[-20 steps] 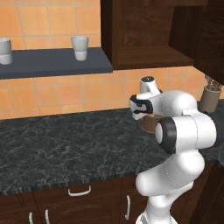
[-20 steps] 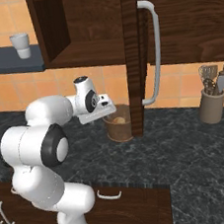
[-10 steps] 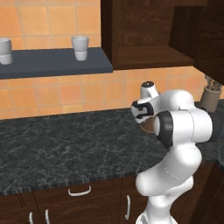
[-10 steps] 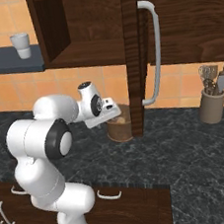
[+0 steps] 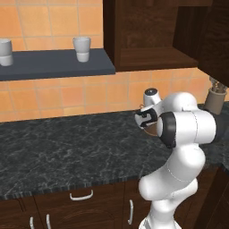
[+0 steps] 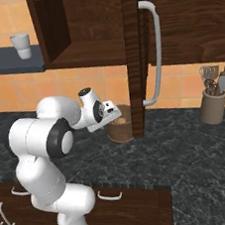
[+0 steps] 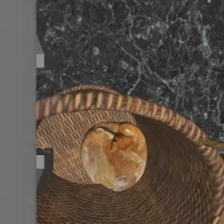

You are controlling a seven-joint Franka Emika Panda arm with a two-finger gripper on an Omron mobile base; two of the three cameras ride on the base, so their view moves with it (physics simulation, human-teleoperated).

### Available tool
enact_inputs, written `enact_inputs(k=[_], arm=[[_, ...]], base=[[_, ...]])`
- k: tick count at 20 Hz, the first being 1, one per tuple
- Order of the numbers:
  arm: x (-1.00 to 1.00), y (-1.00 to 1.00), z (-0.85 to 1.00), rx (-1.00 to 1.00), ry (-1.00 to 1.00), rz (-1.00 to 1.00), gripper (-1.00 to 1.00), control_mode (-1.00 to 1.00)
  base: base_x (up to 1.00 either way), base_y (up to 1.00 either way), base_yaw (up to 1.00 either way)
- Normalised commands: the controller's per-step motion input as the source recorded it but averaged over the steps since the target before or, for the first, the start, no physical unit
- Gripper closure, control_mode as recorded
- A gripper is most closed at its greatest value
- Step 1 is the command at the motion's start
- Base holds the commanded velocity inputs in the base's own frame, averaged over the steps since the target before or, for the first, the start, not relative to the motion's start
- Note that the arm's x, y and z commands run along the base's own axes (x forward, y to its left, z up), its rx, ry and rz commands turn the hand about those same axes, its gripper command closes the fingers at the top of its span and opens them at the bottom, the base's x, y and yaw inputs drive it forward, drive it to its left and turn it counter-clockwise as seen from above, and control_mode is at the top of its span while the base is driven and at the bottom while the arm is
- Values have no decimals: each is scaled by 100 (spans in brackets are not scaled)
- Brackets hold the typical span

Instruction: Open the cabinet, pick up the bread from the cabinet and place it in the basket. Then move the basket to the dining counter.

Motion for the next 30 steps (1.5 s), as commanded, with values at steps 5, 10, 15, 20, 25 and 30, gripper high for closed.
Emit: enact_inputs(k=[5, 10, 15, 20, 25, 30], arm=[[-11, 0, -21, 0, 6, 1, 100, -100], [-86, 36, 23, -7, -5, 10, 100, -100], [-81, 38, 92, -14, -9, 9, 100, -100], [-67, 24, 100, -10, -3, 9, 100, -100], [-60, 21, 100, -4, -3, 6, 100, -100], [-64, 34, 100, 3, -9, 3, 100, -100]], base=[[0, 0, 0], [0, 0, 0], [0, 0, 0], [0, 0, 0], [0, 0, 0], [0, 0, 0]])
